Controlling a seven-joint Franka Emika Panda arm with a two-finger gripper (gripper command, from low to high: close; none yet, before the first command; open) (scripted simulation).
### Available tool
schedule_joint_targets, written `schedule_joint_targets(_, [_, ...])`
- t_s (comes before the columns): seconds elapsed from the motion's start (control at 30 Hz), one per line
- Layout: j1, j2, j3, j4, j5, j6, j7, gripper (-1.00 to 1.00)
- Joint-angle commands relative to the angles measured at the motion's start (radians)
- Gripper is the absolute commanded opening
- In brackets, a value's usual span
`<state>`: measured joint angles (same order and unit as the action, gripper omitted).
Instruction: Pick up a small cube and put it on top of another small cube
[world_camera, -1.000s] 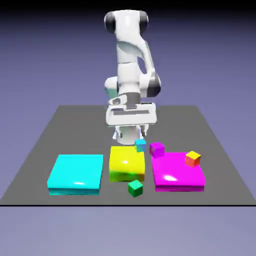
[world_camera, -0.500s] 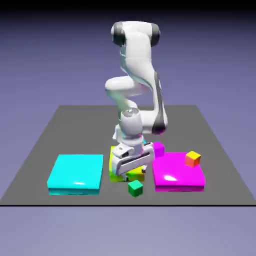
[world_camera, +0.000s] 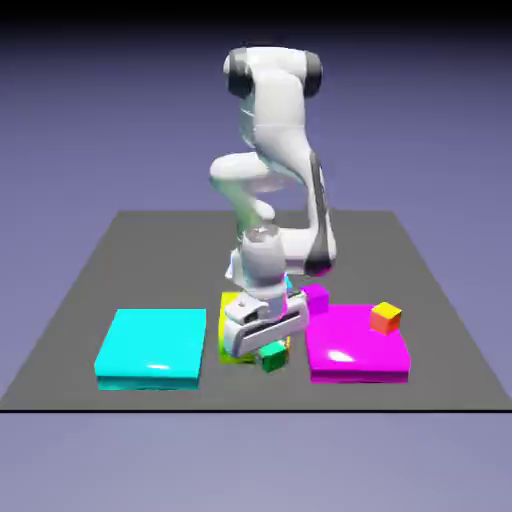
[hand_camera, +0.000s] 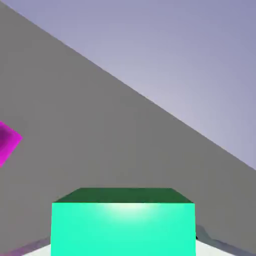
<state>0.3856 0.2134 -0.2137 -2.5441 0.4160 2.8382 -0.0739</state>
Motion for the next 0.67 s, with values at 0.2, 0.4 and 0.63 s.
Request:
schedule_joint_targets(0.2, [0.156,-0.254,0.252,-0.022,-0.235,-0.207,0.281,-1.0])
schedule_joint_targets(0.4, [0.204,-0.254,0.324,-0.031,-0.304,-0.191,0.363,-1.0])
schedule_joint_targets(0.63, [0.208,-0.173,0.325,-0.035,-0.306,-0.106,0.363,1.0])
